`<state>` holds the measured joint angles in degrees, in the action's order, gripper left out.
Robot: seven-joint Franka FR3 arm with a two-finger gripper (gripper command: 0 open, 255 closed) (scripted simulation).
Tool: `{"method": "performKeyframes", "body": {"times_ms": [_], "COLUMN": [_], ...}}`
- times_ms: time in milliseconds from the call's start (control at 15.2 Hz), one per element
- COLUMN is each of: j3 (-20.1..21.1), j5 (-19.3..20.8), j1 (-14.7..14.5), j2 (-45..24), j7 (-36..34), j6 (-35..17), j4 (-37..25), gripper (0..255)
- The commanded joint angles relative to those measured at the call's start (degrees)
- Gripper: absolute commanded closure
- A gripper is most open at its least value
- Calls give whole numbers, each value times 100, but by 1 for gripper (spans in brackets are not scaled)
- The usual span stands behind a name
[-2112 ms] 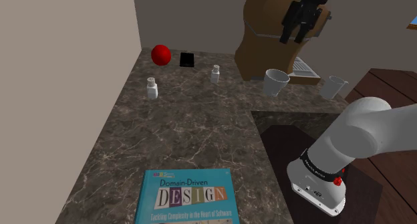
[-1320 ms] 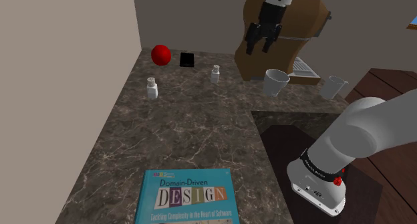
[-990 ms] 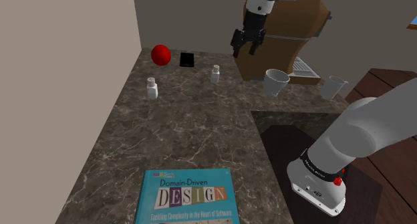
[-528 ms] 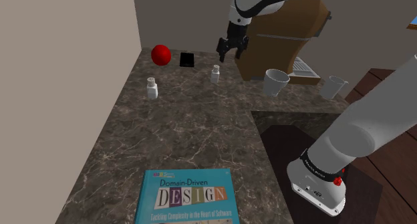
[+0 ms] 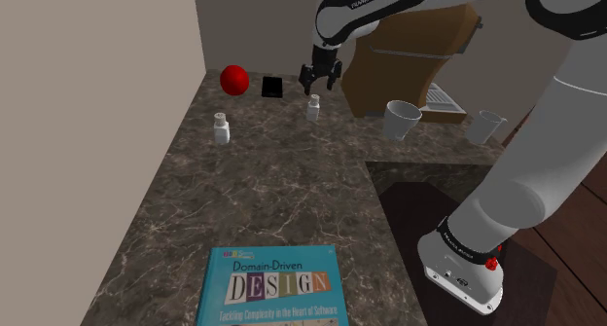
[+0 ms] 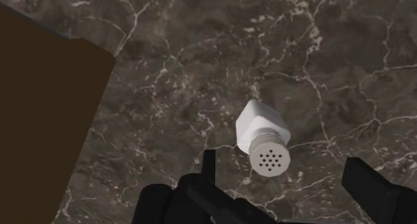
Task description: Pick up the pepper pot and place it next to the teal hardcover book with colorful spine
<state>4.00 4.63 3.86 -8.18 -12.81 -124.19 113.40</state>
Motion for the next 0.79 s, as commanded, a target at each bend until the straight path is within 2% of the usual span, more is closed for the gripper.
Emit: {"method": "performKeyframes", "body": {"times_ms": [0, 396, 726], "j3": [-3, -19, -20], "j5": [37, 76, 76], "j1": [-8, -2, -2], "j2": [-135, -353, -355], "j7": [-37, -62, -62], "j6": [-109, -488, -487], "j4": [-32, 129, 127], "gripper": [0, 0, 0]}}
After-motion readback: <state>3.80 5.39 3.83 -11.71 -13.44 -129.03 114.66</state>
